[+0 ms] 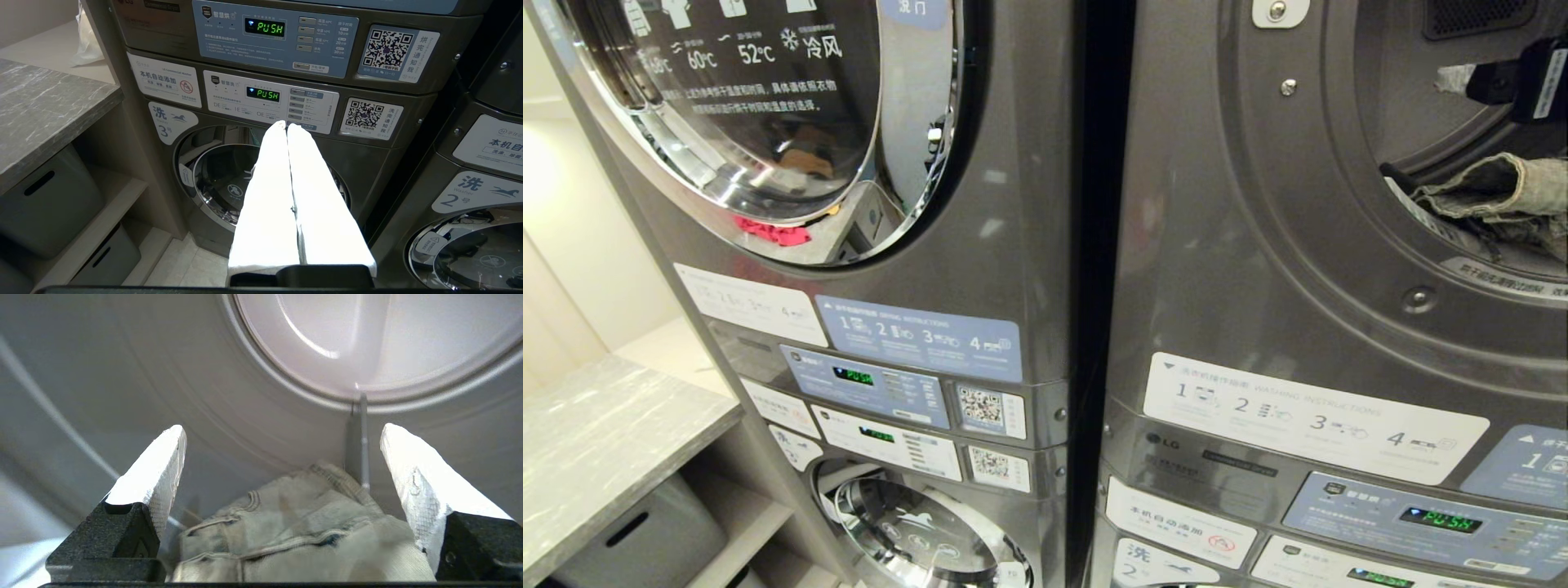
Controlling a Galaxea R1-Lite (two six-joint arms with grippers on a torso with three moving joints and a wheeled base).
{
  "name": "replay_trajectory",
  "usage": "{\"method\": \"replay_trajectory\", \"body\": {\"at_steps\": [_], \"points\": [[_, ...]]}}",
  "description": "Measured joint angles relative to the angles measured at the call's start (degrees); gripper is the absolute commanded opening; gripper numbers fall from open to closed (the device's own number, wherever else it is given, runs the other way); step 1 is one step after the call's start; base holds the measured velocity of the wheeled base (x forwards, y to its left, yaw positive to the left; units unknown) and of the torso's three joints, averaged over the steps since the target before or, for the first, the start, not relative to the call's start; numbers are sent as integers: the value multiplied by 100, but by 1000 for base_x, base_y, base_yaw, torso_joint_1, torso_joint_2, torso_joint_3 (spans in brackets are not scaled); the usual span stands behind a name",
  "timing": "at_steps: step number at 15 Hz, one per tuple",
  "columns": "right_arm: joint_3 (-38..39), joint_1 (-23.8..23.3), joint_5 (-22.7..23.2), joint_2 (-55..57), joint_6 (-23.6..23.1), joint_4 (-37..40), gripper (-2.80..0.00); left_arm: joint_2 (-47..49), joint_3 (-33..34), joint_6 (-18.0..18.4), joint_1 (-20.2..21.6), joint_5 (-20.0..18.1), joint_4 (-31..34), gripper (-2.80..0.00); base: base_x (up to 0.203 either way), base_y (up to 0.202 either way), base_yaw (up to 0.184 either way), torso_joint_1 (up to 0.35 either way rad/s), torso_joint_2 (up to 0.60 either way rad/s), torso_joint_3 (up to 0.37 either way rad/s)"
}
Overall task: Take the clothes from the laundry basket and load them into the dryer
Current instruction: Put the clothes in the dryer
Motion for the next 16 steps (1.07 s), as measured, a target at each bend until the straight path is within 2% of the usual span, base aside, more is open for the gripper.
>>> {"method": "replay_trajectory", "body": {"at_steps": [2, 5, 12, 16], "points": [[133, 0, 12, -290, 2, 11, 0, 0, 0, 0, 0, -1, 2, -280, 0, 0, 0, 0, 0, 0], [738, 0, 19, -903, -5, 22, 0, 0, -2, 0, 0, -1, 2, -280, 0, 0, 0, 0, 0, 0], [2986, 0, 197, -2901, -23, 22, 0, 0, -2, 8, 0, -1, 3, -280, 0, 0, 0, 0, 0, 0], [3649, 0, 227, -3425, -53, 12, 0, 0, -2, 2, 0, -1, 2, -280, 0, 0, 0, 0, 0, 0]]}}
